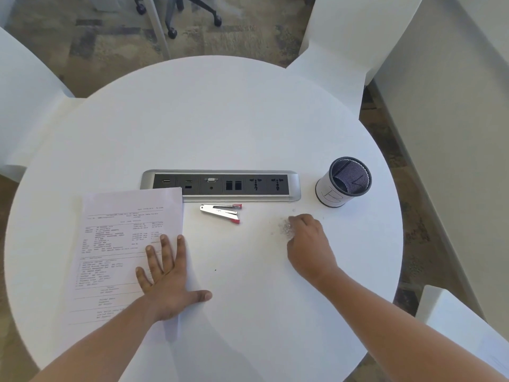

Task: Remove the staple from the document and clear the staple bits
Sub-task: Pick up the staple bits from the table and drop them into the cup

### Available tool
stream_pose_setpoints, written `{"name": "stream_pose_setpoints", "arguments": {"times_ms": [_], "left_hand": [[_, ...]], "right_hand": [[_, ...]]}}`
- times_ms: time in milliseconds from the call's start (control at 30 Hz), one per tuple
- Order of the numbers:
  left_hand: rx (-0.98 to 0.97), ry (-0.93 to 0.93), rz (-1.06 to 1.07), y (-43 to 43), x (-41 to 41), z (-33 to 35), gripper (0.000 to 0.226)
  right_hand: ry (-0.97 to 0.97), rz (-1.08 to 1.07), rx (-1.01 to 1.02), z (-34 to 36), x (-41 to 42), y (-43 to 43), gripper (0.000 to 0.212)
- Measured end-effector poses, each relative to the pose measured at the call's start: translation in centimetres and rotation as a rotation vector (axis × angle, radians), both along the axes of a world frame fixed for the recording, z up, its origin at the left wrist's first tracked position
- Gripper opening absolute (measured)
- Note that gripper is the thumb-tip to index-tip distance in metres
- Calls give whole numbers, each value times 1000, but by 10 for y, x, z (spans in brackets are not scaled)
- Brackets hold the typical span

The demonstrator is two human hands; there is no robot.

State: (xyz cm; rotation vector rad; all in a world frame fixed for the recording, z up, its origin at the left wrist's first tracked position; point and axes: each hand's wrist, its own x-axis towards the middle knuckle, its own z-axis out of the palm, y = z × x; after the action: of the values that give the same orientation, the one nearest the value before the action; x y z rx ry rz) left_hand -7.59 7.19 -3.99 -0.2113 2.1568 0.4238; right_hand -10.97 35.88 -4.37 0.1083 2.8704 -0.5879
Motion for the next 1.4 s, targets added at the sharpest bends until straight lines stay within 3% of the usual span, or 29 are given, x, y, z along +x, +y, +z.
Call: {"name": "stream_pose_setpoints", "arguments": {"times_ms": [133,267,467,667,833,967,1100,1400], "left_hand": [[6,-3,-4,0,0,0,142],[0,-11,-7,0,0,1,142],[-9,-13,-9,1,0,2,142],[2,-17,-10,1,-1,1,142],[-13,-12,-10,0,0,1,142],[-13,-7,-8,1,0,1,141],[-24,-4,-4,0,0,-1,141],[-26,-7,-14,1,-1,-1,141]], "right_hand": [[-37,-168,-24,6,-10,18,49],[-83,-36,-20,7,-10,14,44],[-4,99,12,3,-15,2,17],[-36,100,29,4,-21,2,17],[-56,-162,-185,15,-24,7,17],[-205,-542,-599,20,-28,18,9],[-265,-719,-905,27,-28,30,7],[-288,-763,-941,29,-27,30,10]]}}
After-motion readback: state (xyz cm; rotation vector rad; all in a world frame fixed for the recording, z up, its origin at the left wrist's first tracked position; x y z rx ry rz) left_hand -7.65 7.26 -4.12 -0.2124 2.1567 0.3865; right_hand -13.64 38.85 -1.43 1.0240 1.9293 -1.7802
